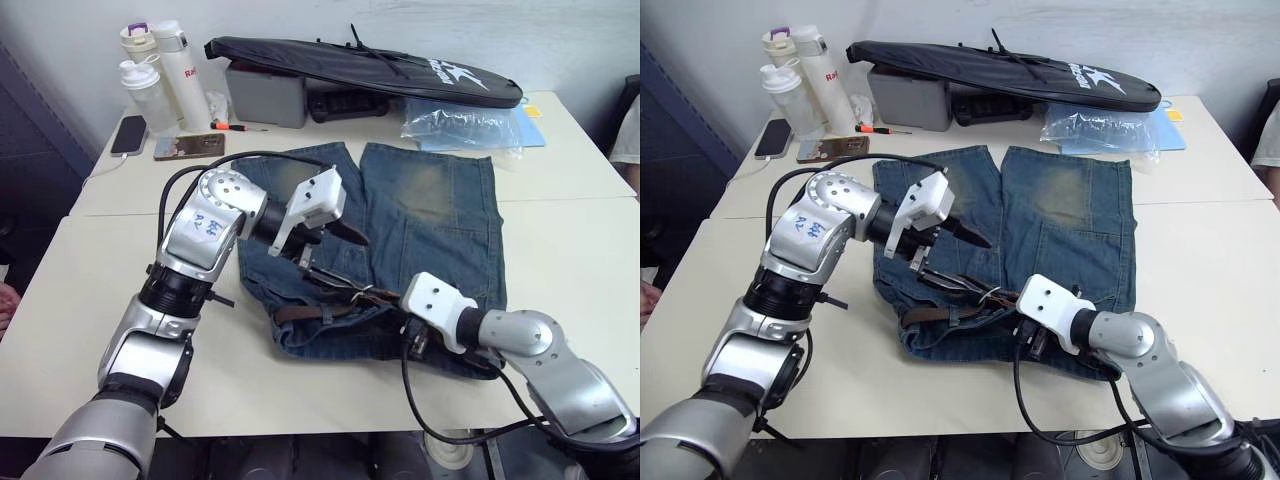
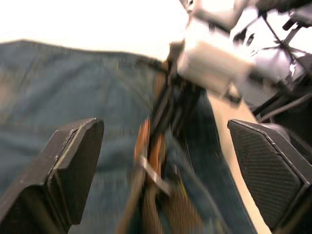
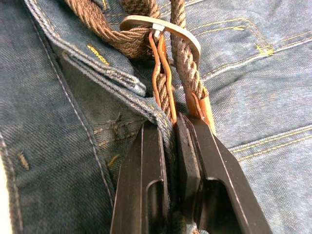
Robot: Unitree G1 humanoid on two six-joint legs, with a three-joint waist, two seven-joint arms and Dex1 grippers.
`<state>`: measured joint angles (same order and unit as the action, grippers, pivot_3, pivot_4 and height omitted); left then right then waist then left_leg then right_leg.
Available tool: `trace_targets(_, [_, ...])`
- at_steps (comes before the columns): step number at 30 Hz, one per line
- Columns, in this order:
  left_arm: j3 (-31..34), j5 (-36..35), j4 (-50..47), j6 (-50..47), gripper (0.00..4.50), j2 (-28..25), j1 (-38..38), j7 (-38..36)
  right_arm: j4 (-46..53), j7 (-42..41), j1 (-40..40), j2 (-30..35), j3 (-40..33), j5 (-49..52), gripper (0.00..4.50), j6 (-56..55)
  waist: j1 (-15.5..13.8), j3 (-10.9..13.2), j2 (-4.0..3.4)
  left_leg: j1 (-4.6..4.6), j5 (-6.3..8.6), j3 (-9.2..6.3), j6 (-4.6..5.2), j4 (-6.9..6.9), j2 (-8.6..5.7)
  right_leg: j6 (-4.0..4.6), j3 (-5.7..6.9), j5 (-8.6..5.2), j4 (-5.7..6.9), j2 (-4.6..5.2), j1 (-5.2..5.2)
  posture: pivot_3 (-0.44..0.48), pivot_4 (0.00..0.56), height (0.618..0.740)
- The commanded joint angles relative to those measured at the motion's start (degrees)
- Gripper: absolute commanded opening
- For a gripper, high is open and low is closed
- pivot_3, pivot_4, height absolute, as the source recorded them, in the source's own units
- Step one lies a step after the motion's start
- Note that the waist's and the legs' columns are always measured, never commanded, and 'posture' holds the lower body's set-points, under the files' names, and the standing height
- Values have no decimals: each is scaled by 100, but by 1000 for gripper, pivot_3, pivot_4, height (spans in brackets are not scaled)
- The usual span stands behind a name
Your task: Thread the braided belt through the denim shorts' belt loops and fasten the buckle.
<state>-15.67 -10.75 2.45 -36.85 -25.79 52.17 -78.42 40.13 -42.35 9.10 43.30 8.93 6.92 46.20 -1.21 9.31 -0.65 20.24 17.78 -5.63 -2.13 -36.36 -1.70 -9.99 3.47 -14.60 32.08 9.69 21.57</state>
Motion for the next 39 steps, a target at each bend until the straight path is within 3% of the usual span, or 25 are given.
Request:
trace_targets(1, [-95, -88, -474, -117, 4500, -250, -246, 84, 447, -144, 296, -155, -433, 653, 980, 411, 0, 3, 4, 0, 0, 0, 0, 0, 0, 0, 0, 0, 0, 0, 0, 0, 150, 740])
trace_targets(4, [-70, -214, -630, -281, 4500, -358, -337, 157, 571, -263, 400, -59, -419, 924, 2316, 615, -18, 3, 5, 2, 0, -1, 0, 0, 2, 1, 0, 1, 0, -1, 0, 0, 150, 740])
trace_targets(7, [-35, -286, -707, -355, 4500, -517, -392, 154, 807, -474, 443, 135, -620, 1398, 3928, 1005, -16, 2, 4, 3, 1, -3, 1, 0, 2, 2, 2, 1, -2, -1, 0, 0, 150, 740])
trace_targets(8, [-24, -322, -742, -384, 4500, -610, -430, 124, 915, -611, 435, 215, -785, 1692, 4358, 1223, -13, 2, 4, 2, 1, -2, 1, 0, 2, 2, 2, 0, -2, -1, 0, 0, 150, 740])
trace_targets(9, [-22, -356, -767, -404, 4500, -677, -455, 108, 988, -690, 435, 274, -902, 1911, 4452, 1380, -12, 3, 4, 3, 1, -3, 1, 0, 2, 3, 2, 0, -2, -1, 0, 0, 150, 740])
trace_targets(14, [29, -586, -968, -529, 4500, -948, -636, 98, 984, -636, 630, 512, -1476, 2377, 4452, 1591, -3, 3, 4, 1, 1, 0, 1, 2, 5, 4, 2, 0, -2, -2, 0, 0, 150, 740])
trace_targets(16, [154, -848, -1217, -882, 4500, -1017, -823, 194, 495, -467, 793, 702, -1617, 2090, 4452, 1363, -6, 3, 4, 1, 1, 0, 2, 2, 5, 5, 2, 0, -2, -2, 0, 0, 150, 740])
trace_targets(22, [328, -1035, -1519, -1463, 4500, -1225, -1159, 723, 30, -341, 825, 931, -1398, 1859, 4452, 927, -13, 4, 6, 0, 3, 0, 5, 11, 10, 8, 3, -2, -4, -7, 3, 0, 150, 740])
trace_targets(25, [363, -1069, -1581, -1558, 3670, -1346, -1311, 916, -91, -286, 786, 923, -1270, 1764, 4500, 724, -6, 4, 6, 0, 2, 2, 4, 11, 11, 9, 1, -3, -4, -8, 3, 0, 150, 740])
trace_targets(33, [-206, -742, -1568, -1211, 24, -1503, -1593, 1131, -266, -193, 757, 945, -1111, 1513, 4500, 309, -6, 3, 5, 0, 2, 3, 2, 11, 12, 10, 0, -3, -4, -9, 4, 0, 150, 740])
trace_targets(39, [-725, -457, -1174, -815, 24, -1250, -1613, 1229, -321, -150, 809, 921, -1069, 1462, 4500, 270, -15, 4, 6, 0, 2, 4, 3, 10, 11, 11, 0, -3, -4, -9, 4, 0, 150, 740])
